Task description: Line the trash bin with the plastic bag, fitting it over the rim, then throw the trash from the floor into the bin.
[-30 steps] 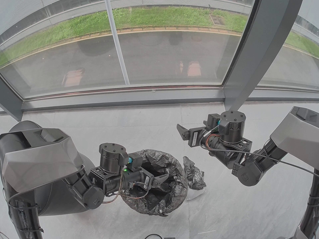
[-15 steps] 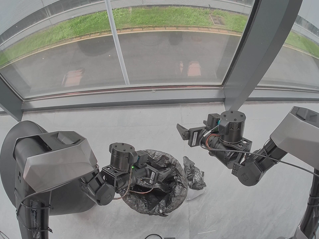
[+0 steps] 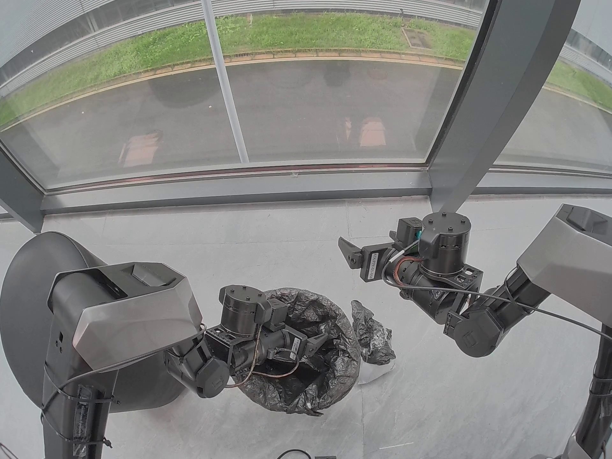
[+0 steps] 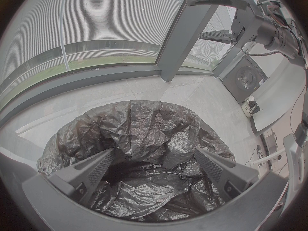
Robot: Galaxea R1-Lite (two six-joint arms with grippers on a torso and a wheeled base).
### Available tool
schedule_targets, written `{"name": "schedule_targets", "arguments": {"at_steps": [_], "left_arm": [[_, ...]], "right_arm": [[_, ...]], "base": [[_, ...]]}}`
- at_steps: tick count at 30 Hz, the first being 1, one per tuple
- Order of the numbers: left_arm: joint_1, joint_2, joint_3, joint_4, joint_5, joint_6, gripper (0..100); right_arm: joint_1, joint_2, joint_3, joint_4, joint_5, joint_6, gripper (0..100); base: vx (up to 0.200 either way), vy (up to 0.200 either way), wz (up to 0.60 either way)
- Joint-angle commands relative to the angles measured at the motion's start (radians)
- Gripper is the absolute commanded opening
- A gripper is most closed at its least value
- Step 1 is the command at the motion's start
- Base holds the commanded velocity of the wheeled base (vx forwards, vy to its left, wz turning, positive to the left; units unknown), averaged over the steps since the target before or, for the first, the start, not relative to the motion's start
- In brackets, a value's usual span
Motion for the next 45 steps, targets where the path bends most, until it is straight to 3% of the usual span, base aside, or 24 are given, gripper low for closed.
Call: {"name": "schedule_targets", "arguments": {"at_steps": [1, 8, 11, 17, 22, 26, 29, 35, 36, 37, 41, 45], "left_arm": [[-0.01, -0.03, 0.025, 0.0, 0.01, -0.018, 100], [-0.093, -0.211, 0.156, -0.08, 0.143, -0.128, 100], [-0.145, -0.439, 0.237, -0.083, 0.208, -0.136, 100], [-0.156, -0.849, 0.252, 0.141, 0.277, -0.147, 100], [-0.106, -1.081, 0.246, 0.323, 0.28, -0.148, 100], [0.032, -1.301, 0.258, 0.535, 0.283, -0.139, 100], [0.194, -1.404, 0.283, 0.693, 0.254, -0.139, 100], [0.516, -1.541, 0.381, 0.813, -0.001, -0.136, 100], [0.516, -1.541, 0.381, 0.813, -0.001, -0.136, 100], [0.584, -1.573, 0.413, 0.814, -0.024, -0.13, 100], [0.65, -1.657, 0.478, 0.823, -0.029, -0.14, 100], [0.657, -1.783, 0.534, 0.885, -0.041, -0.202, 100]], "right_arm": [[0.001, 0.002, 0.0, 0.001, 0.0, 0.001, 100], [0.001, -0.004, 0.0, 0.032, -0.002, -0.005, 100], [-0.004, -0.01, -0.017, 0.076, -0.002, -0.004, 100], [-0.018, -0.024, -0.009, 0.092, -0.003, -0.002, 100], [-0.016, -0.032, 0.009, 0.099, -0.015, -0.014, 100], [-0.012, -0.121, 0.009, 0.214, -0.045, -0.065, 100], [-0.012, -0.182, -0.013, 0.323, -0.066, -0.071, 100], [0.01, -0.272, -0.028, 0.507, -0.074, -0.07, 100], [0.01, -0.272, -0.028, 0.507, -0.074, -0.07, 100], [0.021, -0.288, -0.042, 0.569, -0.083, -0.07, 100], [0.048, -0.291, -0.109, 0.71, -0.135, -0.062, 100], [0.079, -0.257, -0.174, 0.807, -0.138, -0.056, 100]], "base": [[0.0, 0.0, 0.0], [0.0, 0.0, 0.0], [0.0, 0.0, 0.0], [0.0, 0.0, 0.0], [0.0, 0.0, 0.0], [0.0, 0.0, 0.0], [0.0, 0.0, 0.0], [0.0, 0.0, 0.0], [0.0, 0.0, 0.0], [0.0, 0.0, 0.0], [0.0, 0.0, 0.0], [0.0, 0.0, 0.0]]}}
